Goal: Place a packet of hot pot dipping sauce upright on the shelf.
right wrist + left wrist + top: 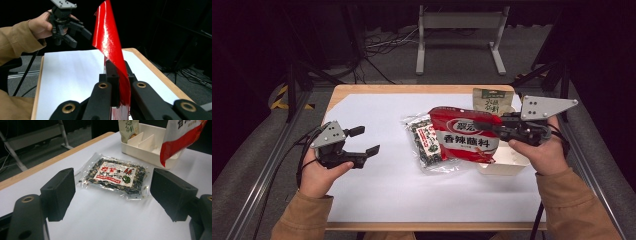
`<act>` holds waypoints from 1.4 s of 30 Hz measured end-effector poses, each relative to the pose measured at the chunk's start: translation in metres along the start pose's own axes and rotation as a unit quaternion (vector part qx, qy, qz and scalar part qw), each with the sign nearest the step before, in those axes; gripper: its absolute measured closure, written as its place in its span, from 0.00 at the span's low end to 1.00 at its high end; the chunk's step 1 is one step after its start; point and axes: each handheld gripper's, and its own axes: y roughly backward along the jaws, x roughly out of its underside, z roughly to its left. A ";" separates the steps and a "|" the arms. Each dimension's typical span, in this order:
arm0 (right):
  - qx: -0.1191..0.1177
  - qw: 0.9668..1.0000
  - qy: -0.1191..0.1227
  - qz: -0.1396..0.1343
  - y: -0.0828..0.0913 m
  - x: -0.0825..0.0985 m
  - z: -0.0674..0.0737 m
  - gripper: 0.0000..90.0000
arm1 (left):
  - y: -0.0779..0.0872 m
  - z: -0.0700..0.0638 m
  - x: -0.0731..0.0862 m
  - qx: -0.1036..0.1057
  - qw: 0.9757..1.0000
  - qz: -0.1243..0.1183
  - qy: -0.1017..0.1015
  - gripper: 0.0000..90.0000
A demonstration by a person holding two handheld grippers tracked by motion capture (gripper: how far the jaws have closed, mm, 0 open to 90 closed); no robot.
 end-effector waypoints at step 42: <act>0.090 0.995 -0.023 0.031 0.037 0.022 -0.090 0.99 | -0.001 0.037 0.036 -0.039 0.998 0.020 0.046 0.21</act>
